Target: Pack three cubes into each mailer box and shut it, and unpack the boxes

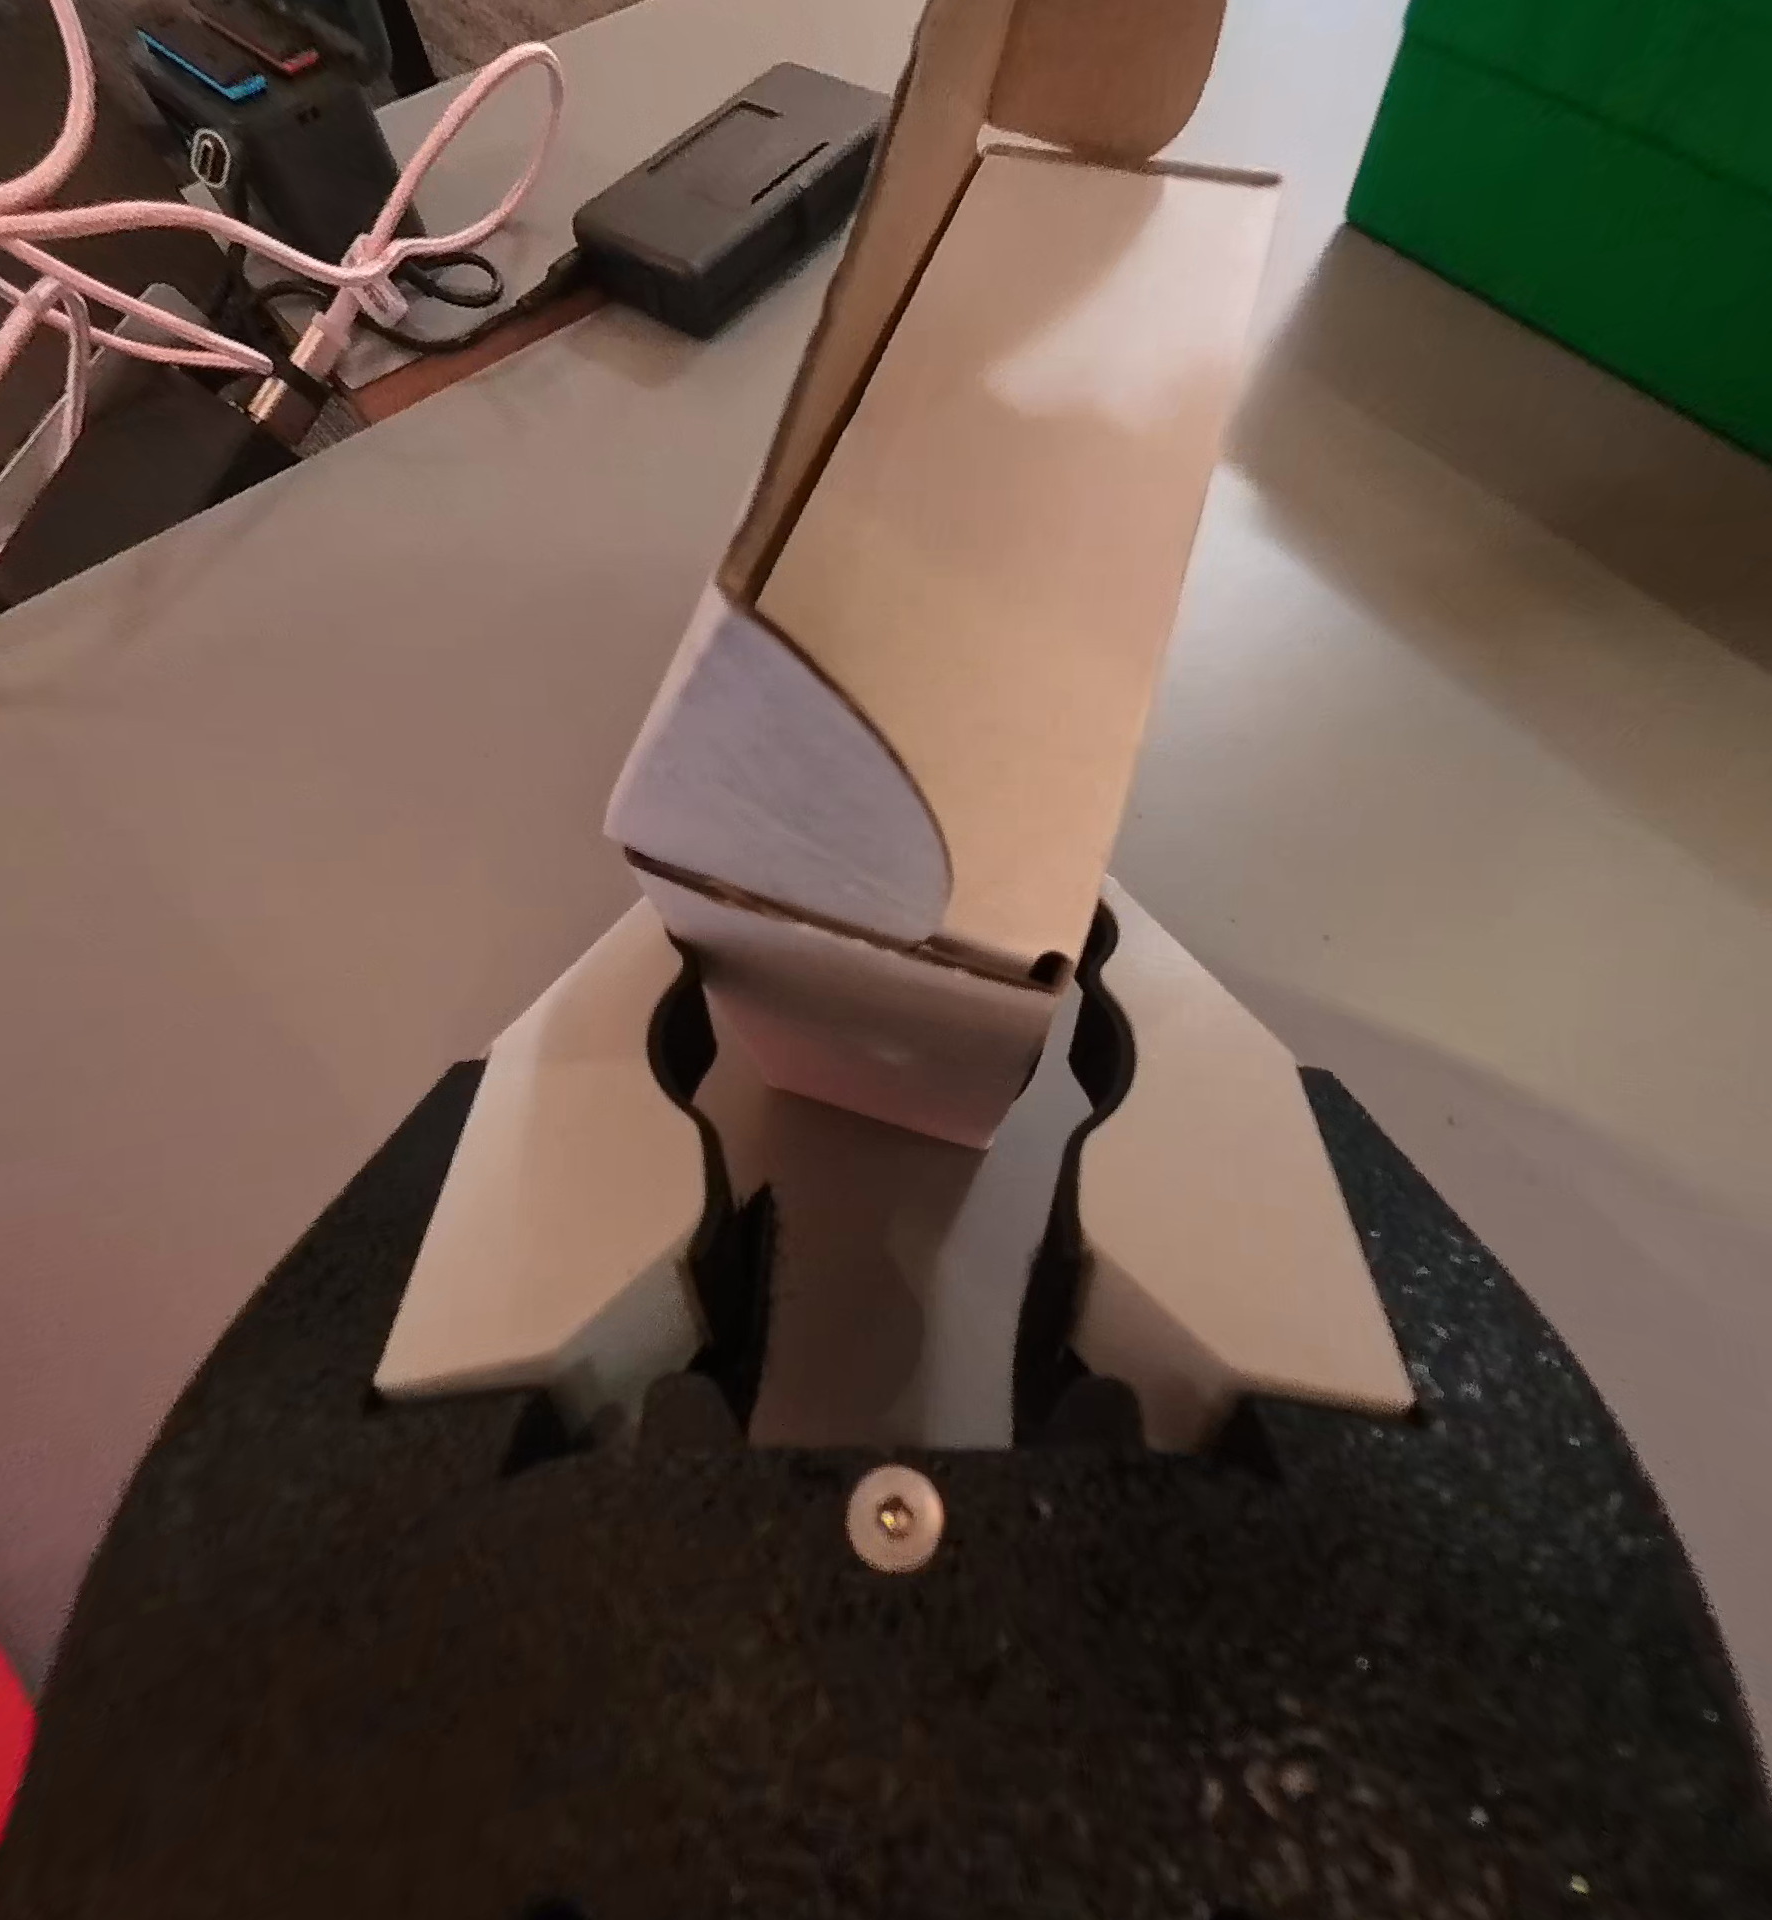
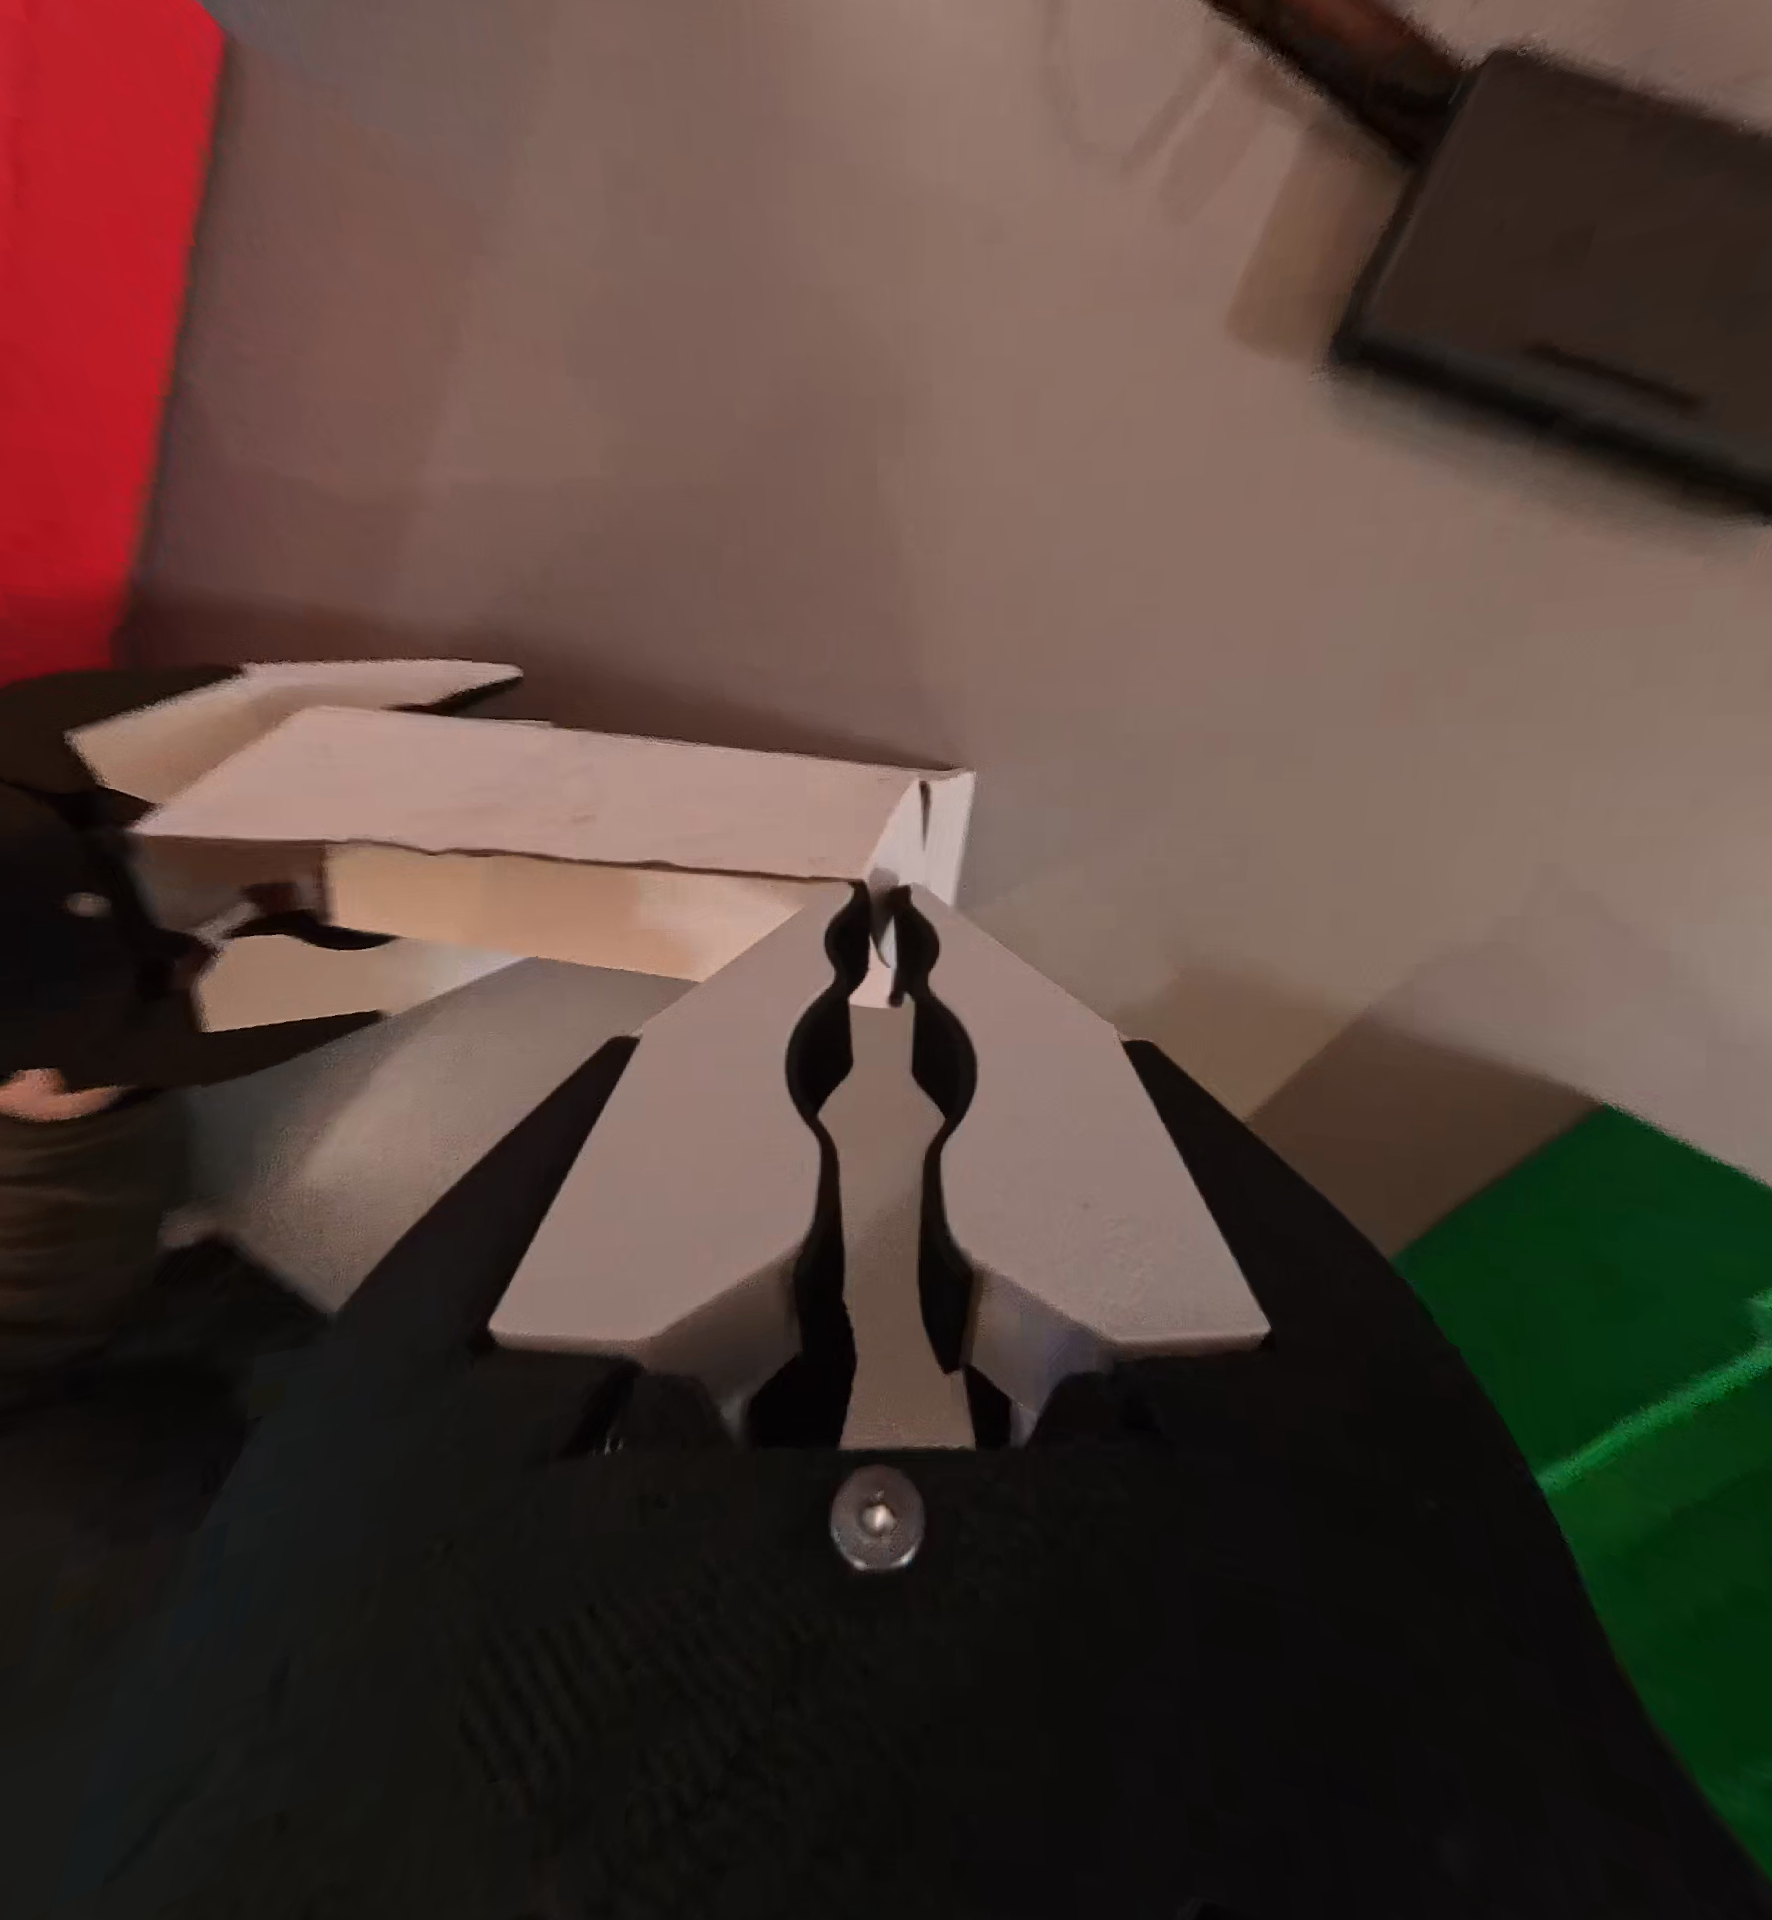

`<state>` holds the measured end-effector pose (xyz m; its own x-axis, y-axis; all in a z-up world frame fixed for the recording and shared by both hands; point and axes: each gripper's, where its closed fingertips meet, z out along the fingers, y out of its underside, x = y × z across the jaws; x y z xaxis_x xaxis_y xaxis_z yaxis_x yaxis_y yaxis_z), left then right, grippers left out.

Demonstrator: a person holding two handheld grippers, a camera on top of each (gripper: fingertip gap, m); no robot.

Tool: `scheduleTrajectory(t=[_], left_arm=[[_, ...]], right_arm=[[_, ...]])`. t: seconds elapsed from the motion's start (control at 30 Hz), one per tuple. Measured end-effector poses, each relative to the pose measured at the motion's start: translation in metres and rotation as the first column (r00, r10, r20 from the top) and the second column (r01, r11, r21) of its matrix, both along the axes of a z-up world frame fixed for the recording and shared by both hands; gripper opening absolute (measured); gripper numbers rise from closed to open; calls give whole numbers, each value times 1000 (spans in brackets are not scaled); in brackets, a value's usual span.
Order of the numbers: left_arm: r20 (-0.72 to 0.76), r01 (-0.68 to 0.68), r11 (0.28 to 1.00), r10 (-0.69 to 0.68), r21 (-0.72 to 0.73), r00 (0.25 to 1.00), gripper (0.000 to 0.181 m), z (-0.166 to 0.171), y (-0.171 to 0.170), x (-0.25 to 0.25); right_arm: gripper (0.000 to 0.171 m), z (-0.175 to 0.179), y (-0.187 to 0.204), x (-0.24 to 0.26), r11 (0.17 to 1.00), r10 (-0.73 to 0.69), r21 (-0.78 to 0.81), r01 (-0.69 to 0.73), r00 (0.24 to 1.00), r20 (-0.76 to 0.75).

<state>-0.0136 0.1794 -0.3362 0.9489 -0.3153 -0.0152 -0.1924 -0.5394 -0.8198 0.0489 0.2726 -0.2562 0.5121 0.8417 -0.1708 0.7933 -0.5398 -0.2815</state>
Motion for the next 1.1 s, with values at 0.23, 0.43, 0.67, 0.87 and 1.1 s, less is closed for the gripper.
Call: scheduleTrajectory(t=[0.23,0.43,0.67,0.87,1.1], left_arm=[[-9,-9,1000,9,5,1000,70,0,0,0],[-9,-6,1000,6,4,1000,70,0,0,0],[-3,-21,1000,21,-21,1000,69,-1,-4,0],[-15,-32,999,32,-31,999,70,-1,-3,0],[-37,-31,999,30,-30,999,69,-1,-3,1]], right_arm=[[9,0,4,5,885,136,445,-135,990,31],[4,-2,2,6,792,201,594,-143,979,-32],[0,3,-5,4,894,117,446,-54,986,-116],[0,0,-3,3,941,56,339,-7,989,-134],[0,-1,-4,6,962,-12,254,95,951,-310]])
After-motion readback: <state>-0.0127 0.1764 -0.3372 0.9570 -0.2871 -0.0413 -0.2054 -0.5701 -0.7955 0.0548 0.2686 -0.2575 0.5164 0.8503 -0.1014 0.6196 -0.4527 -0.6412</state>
